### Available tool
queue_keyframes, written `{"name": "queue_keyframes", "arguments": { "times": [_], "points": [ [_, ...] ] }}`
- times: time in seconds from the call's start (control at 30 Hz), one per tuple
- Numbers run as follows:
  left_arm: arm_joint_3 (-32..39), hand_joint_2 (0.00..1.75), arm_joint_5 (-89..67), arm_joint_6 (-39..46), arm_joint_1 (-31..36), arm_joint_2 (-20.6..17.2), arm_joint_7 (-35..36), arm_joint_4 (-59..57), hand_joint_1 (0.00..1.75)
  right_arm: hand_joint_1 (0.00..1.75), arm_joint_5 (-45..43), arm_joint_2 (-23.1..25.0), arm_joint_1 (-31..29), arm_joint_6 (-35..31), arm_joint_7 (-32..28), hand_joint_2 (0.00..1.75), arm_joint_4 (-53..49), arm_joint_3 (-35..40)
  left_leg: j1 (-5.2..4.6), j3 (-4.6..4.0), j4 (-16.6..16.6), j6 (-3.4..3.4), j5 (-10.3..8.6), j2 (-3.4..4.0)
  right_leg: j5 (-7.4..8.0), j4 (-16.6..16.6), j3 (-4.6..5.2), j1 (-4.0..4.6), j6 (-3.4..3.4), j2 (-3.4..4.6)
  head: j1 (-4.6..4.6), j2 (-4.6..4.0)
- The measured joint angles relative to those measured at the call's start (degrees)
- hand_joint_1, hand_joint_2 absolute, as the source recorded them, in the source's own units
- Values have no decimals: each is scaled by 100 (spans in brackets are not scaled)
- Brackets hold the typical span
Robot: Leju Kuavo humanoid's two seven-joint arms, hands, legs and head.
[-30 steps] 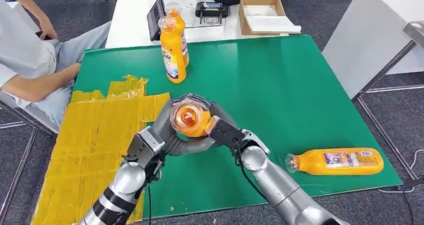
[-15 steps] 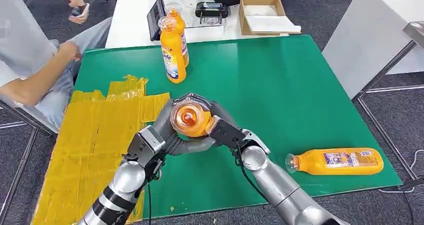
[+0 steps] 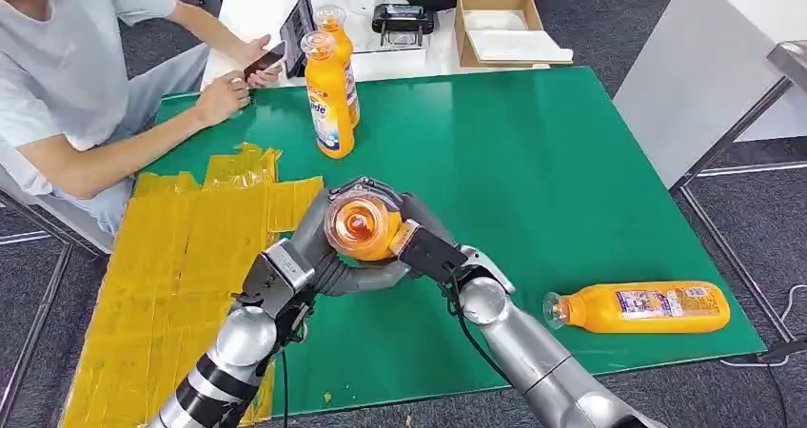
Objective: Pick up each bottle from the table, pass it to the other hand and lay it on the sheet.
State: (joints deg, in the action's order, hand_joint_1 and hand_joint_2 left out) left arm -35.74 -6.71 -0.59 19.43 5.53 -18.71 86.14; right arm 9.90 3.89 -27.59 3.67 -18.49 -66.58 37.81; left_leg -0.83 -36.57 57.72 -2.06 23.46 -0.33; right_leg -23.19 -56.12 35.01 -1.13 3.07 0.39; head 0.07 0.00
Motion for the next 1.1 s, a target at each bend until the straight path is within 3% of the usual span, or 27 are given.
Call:
{"name": "queue_keyframes", "arguments": {
  "times": [1.03,1.1],
  "points": [
    [0,175,2,0,-10,0,-48,-7,175,175,17,0,1,-9,-18,175,0,2,0,0,0,0,0,0,0,0,0,0,0,0,0,0],
    [0,175,2,0,-9,0,-48,-7,0,175,20,0,1,-9,-18,175,2,2,0,0,0,0,0,0,0,0,0,0,0,0,0,0]
  ]
}}
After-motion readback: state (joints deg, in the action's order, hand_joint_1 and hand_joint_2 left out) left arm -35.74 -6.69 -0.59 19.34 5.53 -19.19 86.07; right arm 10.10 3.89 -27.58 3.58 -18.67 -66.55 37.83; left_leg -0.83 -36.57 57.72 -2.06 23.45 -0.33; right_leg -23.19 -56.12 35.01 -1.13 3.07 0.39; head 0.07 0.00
